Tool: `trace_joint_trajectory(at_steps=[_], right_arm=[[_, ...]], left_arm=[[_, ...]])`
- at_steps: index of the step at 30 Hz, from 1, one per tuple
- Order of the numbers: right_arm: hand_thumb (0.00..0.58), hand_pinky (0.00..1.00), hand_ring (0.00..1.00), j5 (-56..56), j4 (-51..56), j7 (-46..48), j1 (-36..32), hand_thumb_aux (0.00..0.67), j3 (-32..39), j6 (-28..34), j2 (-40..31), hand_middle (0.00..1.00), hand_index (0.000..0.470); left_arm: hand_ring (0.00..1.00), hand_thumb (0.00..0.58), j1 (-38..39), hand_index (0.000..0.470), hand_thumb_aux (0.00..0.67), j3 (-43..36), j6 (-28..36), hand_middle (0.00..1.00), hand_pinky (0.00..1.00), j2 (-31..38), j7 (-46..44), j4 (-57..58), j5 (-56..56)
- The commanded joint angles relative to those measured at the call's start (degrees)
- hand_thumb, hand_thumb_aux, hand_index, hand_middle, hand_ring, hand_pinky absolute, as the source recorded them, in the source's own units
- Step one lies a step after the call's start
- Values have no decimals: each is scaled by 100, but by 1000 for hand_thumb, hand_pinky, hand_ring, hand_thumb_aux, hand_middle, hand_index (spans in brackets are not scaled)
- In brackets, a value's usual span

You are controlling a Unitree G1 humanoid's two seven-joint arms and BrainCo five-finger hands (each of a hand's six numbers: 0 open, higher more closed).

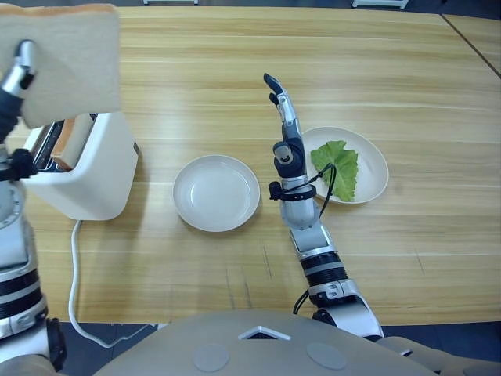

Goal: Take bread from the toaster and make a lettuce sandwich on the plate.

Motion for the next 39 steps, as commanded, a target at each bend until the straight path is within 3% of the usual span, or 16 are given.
trace_joint_trajectory(at_steps=[1,8,15,26,27,28,29,30,31,39], right_arm=[[0,0,0,88,-191,-77,-26,0,-265,98,-126,0,0],[0,0,0,277,-542,-326,-69,0,-933,193,-338,0,0],[0,0,0,278,-547,-327,-35,0,-1014,201,-345,0,0],[0,0,0,221,-432,-301,-46,0,-902,137,-356,0,0],[0,0,0,218,-421,-303,-51,0,-899,132,-362,0,0],[0,0,0,214,-407,-305,-58,0,-898,124,-370,0,0],[0,0,0,213,-401,-304,-64,0,-903,117,-381,0,0],[0,0,0,214,-397,-303,-71,0,-911,112,-394,0,0],[0,0,0,217,-391,-302,-78,0,-924,105,-409,0,0],[0,0,0,31,-318,-358,-127,0,-1131,107,-743,0,0]], left_arm=[[0,580,-61,470,670,-1173,401,0,0,-554,-442,161,120],[0,580,-171,470,670,-2459,728,0,0,-1152,-942,1360,681],[0,580,-297,470,670,-2769,684,0,0,-1288,-1168,2427,1044],[0,580,-199,470,670,-3111,820,0,0,-1420,-1223,2695,1614],[0,575,-195,426,607,-3119,849,0,0,-1408,-1192,2662,1691],[0,517,-188,315,449,-3122,872,0,0,-1390,-1174,2621,1769],[0,291,-161,138,197,-3119,895,0,0,-1365,-1172,2537,1827],[0,53,-138,22,32,-3110,921,0,0,-1342,-1154,2450,1891],[0,0,-121,0,0,-3099,953,0,0,-1317,-1126,2360,1989],[0,0,10,0,0,-3002,1215,0,0,-1170,-966,1782,2617]])
